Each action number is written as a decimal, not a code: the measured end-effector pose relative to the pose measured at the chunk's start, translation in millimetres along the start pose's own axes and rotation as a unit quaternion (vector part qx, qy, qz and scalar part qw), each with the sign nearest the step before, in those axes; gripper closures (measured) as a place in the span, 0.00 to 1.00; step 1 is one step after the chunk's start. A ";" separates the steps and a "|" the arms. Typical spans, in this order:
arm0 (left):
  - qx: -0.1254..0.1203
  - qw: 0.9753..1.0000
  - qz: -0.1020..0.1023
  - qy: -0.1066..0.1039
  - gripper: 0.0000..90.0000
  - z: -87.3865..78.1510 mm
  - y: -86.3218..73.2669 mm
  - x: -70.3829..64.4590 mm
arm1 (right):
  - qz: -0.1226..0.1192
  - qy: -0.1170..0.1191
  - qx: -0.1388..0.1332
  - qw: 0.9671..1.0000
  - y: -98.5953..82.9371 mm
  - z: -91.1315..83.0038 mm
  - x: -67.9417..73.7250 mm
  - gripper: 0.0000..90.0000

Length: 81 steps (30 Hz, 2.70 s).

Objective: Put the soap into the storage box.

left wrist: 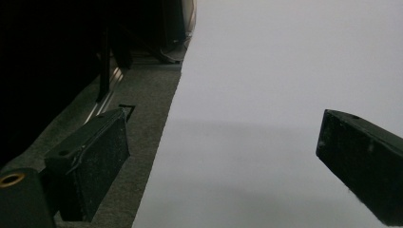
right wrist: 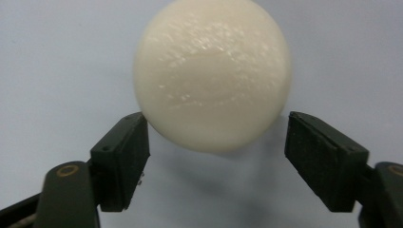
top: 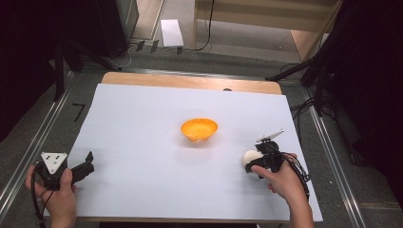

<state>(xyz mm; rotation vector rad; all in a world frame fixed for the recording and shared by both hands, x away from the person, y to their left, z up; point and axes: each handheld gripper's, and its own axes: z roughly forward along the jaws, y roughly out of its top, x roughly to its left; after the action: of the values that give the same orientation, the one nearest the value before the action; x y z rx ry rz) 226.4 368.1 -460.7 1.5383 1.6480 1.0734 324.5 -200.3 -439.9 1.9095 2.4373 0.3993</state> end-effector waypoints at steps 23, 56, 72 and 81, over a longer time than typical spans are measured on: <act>0.000 1.000 0.000 0.000 0.05 0.6 0.1 0.2 | 0.078 0.002 0.002 0.997 25.5 12.5 6.1 0.26; 0.002 1.000 0.001 0.004 0.05 0.8 0.4 -0.6 | 0.084 0.011 0.012 0.996 63.5 -7.5 16.7 0.26; 0.002 1.000 0.003 0.005 0.05 1.0 0.3 -1.1 | 0.080 0.015 0.004 0.997 84.5 -20.9 22.3 0.26; 0.002 1.000 0.004 0.004 0.05 1.2 0.4 -1.3 | 0.078 0.022 0.008 0.997 98.4 -22.6 21.6 0.26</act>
<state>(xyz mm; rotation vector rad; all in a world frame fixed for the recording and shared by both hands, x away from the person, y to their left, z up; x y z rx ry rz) 227.8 367.0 -461.1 1.5459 1.6522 1.0833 408.9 -162.2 -394.2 2.1277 2.3319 0.4317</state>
